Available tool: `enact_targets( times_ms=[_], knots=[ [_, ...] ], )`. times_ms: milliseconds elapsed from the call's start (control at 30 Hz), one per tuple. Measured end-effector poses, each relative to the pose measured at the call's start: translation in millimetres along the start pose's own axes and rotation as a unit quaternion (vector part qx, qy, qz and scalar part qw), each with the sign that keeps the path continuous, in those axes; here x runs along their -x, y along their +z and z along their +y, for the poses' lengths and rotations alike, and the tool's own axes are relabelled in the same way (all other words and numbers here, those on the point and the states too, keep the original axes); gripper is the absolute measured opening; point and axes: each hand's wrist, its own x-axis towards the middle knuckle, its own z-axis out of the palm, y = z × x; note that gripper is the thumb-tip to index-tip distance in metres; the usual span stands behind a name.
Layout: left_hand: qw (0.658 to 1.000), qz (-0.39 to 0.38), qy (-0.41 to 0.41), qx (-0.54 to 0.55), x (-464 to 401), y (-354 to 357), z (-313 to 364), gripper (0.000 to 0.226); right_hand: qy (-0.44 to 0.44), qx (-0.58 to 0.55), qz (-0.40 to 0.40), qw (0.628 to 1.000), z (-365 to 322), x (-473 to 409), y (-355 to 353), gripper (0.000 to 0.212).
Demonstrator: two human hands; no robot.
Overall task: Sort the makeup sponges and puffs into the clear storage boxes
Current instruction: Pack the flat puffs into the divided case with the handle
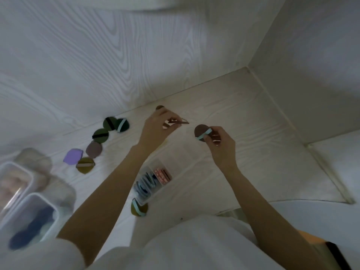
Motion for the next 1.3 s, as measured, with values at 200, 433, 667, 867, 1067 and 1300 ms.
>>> enact_targets(
  times_ms=[200, 433, 667, 867, 1067, 1300],
  knots=[
    [0.991, -0.054, 0.062, -0.103, 99, -19, -4, 0.018, 0.004, -0.015, -0.062, 0.998, 2, 24, 1, 0.019],
    [0.967, -0.17, 0.08, -0.17, 102, -7, 0, 0.019, -0.022, -0.003, -0.081, 0.996, -7, 44, 12, 0.024],
    [0.922, -0.26, 0.11, -0.267, 105, -4, 3, 0.025, -0.05, 0.015, -0.087, 0.995, -15, 56, 14, 0.024],
    [0.929, -0.191, 0.147, -0.282, 115, -10, -3, 0.018, -0.095, 0.01, -0.118, 0.988, -17, 73, 23, 0.026],
    [0.937, -0.139, 0.169, -0.273, 120, -5, -8, 0.014, -0.22, 0.275, -0.087, 0.932, -10, 78, 47, 0.018],
    [0.966, -0.078, 0.108, -0.22, 133, 0, -16, 0.023, -0.201, 0.327, -0.079, 0.92, 2, 79, 59, 0.018]
  ],
)
